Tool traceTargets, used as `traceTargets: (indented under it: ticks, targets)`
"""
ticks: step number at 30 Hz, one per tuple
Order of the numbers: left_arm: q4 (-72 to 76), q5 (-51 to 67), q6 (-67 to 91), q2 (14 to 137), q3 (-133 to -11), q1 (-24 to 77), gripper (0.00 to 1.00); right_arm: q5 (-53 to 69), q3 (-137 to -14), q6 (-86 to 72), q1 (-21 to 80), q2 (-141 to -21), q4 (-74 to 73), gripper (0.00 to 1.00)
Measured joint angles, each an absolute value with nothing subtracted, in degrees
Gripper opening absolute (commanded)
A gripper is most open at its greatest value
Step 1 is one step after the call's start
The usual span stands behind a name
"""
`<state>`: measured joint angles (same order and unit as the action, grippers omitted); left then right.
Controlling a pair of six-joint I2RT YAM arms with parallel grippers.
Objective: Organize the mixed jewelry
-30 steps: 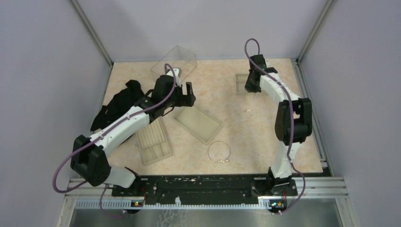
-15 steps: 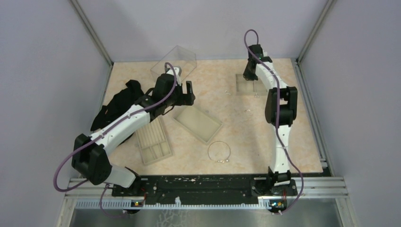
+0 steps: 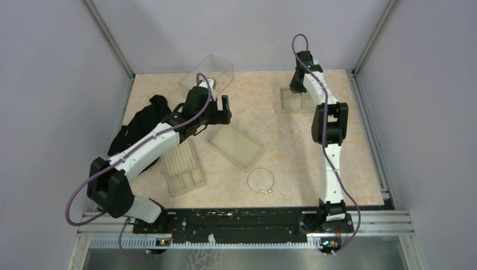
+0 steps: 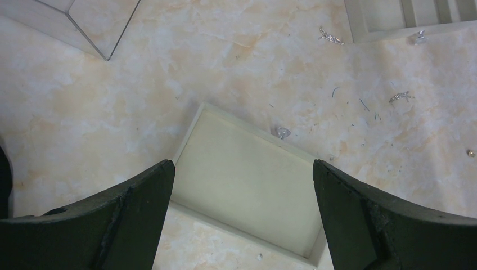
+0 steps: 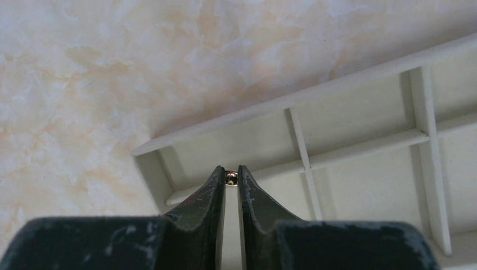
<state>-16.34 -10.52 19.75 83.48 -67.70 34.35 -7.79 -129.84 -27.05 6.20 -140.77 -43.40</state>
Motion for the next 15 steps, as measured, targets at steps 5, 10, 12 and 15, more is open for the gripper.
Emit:
traceTargets:
  ticks: [5, 10, 12, 15]
  targets:
    - [-16.38, -10.70, 19.77, 83.83, -67.70, 34.35, 0.99, -6.74, -133.27, -27.24, 6.20, -143.72, -43.90, 0.13]
    - [-16.45, -10.98, 19.77, 83.96, -67.70, 34.35, 0.99, -5.54, -133.29, -28.38, 6.17, -144.09, -44.18, 0.32]
    - [-16.53, -11.09, 19.75, 83.96, -67.70, 34.35, 0.99, -4.78, -133.73, -28.99, 6.13, -144.22, -44.18, 0.42]
    - [-16.73, -11.27, 19.73, 83.94, -67.70, 34.35, 0.99, -3.92, -135.85, -29.65, 6.00, -145.10, -44.07, 0.46]
